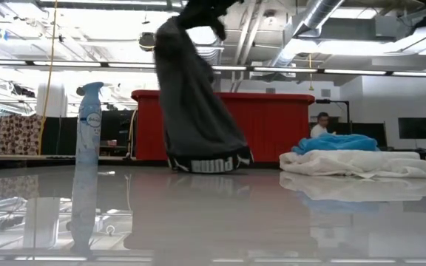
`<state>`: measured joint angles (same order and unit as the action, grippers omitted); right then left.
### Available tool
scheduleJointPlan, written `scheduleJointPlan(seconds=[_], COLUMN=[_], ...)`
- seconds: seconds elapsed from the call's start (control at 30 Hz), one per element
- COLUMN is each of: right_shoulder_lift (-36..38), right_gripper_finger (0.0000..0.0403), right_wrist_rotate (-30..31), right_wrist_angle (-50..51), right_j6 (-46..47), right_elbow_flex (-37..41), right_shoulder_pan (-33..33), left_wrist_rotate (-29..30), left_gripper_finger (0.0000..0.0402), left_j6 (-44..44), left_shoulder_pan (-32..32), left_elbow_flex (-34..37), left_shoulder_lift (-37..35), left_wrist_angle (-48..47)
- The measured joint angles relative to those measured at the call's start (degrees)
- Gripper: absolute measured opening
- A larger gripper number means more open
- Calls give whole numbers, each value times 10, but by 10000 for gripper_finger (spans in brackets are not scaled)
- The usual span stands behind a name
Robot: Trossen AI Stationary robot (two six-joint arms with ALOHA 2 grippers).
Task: Fold laundry
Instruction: Fold the gray boxers
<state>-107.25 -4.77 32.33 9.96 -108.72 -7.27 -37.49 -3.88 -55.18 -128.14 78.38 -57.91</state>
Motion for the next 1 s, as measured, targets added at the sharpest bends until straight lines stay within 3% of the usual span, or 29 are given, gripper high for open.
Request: scheduleJointPlan(seconds=[0.13, 0.27, 0.33, 0.53, 0.67, 0.87, 1.0], right_shoulder_lift=[0, 2, 0, -1, -1, 10, 15], right_gripper_finger=[19, 21, 40, 98, 128, 168, 185], right_wrist_rotate=[-6, -4, -16, -17, -16, -26, -28], right_wrist_angle=[-58, 23, 33, -24, -24, 2, 62], right_j6=[-19, -28, -28, -21, 5, 73, 110], right_elbow_flex=[33, 64, 105, 235, 263, 245, 235], right_shoulder_pan=[32, 69, 96, 178, 216, 253, 270], left_wrist_rotate=[51, 110, 136, 209, 203, 142, 143], left_gripper_finger=[192, 192, 192, 192, 192, 192, 192], left_j6=[-26, -63, -88, -131, -140, -135, -137], left_shoulder_pan=[69, 136, 161, 182, 181, 189, 231], left_elbow_flex=[0, 0, 0, 0, 17, 203, 402], left_shoulder_lift=[-64, -113, -131, -160, -162, -189, -236], left_wrist_angle=[-22, -78, -109, -205, -257, -224, -92])
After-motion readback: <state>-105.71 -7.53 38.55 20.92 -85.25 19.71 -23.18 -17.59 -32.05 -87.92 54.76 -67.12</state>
